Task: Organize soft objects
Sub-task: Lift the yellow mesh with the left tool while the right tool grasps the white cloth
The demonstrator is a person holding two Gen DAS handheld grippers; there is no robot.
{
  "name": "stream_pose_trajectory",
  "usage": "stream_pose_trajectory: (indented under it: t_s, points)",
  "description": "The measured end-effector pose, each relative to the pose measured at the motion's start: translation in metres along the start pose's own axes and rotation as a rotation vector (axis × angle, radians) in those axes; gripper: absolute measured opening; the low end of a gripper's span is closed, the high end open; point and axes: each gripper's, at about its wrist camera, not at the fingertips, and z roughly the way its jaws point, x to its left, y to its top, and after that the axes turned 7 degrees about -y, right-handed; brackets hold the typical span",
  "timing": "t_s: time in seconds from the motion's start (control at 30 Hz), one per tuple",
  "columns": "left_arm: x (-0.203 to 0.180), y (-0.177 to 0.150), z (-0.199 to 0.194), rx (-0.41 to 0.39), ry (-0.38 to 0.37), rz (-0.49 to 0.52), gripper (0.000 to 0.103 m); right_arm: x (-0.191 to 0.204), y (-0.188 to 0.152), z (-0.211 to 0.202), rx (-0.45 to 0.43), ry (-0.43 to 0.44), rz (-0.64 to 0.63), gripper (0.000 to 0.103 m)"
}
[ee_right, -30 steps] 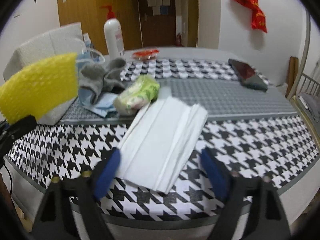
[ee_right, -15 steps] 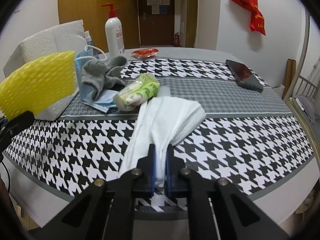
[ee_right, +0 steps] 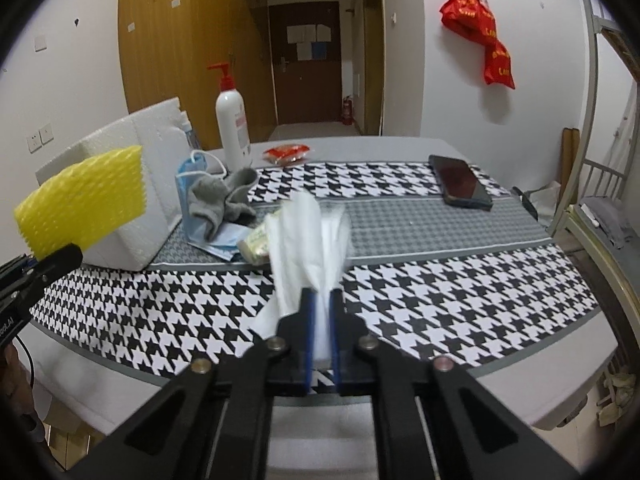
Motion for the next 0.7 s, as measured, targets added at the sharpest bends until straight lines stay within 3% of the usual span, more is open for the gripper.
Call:
stream_pose_trajectory:
  t_s: [0.27, 0.3, 0.4, 0.43, 0.7]
  points:
    - [-0.003, -0.001, -0.010, -0.014, 0.009, 0.007, 0.012, 0.000, -0.005, -0.003, 0.017, 0.040, 0.010, 0.007]
    - [-0.003, -0.001, -0.010, -0.011, 0.010, 0.008, 0.012, 0.001, -0.007, -0.002, 0.021, 0.042, 0.005, 0.011]
    - [-0.003, -0.002, -0.010, -0.011, 0.010, 0.007, 0.012, 0.005, -0.013, 0.004, 0.033, 0.019, -0.019, 0.050]
    - [-0.003, -0.002, -0.009, -0.011, 0.010, 0.008, 0.012, 0.004, -0.014, 0.005, 0.030, 0.013, -0.016, 0.055]
    - [-0.004, -0.001, 0.002, 0.008, 0.003, 0.007, 0.012, -0.010, -0.017, 0.043, 0.109, -0.039, -0.003, 0.055]
